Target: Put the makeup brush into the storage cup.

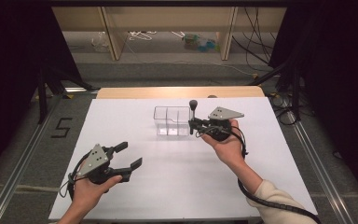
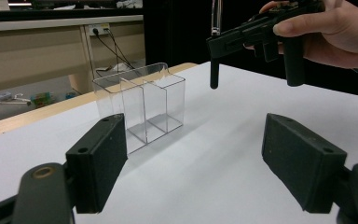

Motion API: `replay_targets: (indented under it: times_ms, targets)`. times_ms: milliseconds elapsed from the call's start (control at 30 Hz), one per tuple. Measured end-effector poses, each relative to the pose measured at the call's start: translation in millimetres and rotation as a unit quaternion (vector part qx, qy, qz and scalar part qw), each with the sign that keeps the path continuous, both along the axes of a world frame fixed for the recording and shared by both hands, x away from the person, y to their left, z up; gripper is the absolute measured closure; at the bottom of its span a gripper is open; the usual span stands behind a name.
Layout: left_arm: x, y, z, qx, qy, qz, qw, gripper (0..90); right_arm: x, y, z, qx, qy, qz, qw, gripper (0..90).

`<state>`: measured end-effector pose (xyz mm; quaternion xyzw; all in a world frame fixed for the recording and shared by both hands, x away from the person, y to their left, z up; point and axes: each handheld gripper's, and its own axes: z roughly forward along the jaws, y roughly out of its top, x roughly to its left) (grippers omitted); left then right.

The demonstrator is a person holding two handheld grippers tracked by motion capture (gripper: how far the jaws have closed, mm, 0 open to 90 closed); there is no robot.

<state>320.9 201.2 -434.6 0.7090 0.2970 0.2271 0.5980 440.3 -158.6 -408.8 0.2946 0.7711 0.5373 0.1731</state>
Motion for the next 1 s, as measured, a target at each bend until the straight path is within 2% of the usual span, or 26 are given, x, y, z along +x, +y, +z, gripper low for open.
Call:
replay_targets:
  times_ms: [1000]
  targets:
    - [-0.4,0.6,0.0,0.0,-0.002,0.003,1.0,22.1,6.2,1.2,1.4,0.007,-0.002,-0.001,1.0,79.4]
